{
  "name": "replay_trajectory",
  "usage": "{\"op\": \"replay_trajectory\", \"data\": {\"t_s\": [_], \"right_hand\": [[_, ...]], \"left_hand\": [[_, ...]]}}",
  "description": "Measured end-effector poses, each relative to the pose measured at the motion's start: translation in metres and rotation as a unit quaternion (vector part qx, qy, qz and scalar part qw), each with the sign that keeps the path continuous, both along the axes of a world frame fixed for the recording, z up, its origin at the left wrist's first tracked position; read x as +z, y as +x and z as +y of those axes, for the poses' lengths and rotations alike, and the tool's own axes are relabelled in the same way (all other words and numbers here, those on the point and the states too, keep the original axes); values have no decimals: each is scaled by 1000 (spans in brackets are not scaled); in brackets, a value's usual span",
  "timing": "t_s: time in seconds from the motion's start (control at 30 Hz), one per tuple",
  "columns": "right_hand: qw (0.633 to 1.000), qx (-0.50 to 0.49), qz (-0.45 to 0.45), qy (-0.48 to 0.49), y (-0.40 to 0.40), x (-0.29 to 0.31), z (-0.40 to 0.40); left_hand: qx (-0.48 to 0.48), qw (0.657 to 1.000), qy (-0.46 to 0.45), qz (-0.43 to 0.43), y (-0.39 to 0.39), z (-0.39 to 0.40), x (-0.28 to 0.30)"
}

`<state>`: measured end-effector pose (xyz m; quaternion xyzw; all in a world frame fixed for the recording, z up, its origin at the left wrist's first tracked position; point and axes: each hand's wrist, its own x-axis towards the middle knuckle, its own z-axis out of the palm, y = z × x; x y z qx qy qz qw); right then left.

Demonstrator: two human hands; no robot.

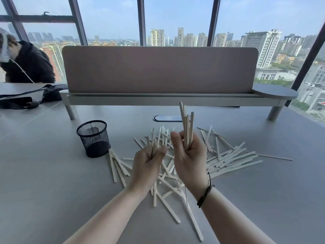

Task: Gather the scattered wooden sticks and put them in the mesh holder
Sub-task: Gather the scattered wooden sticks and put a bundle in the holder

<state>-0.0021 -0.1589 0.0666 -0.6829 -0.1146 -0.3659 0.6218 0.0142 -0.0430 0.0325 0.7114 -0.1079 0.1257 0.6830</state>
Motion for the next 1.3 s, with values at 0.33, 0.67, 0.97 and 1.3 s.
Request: {"op": "replay_trajectory", "data": {"t_s": [0.33, 0.67, 0.97, 1.3], "right_hand": [[997, -78, -7, 0, 5, 3, -5], [989, -80, -79, -96, 0, -15, 4], [960, -116, -155, -204, 8, -22, -1], [995, -21, 68, -70, -7, -21, 10]], "left_hand": [[-1, 999, -40, 27, -2, 1, -2], [26, 999, -30, 7, -5, -1, -2], [37, 999, -24, -3, -4, -3, -6], [35, 999, -33, -10, -5, -1, -8]]}}
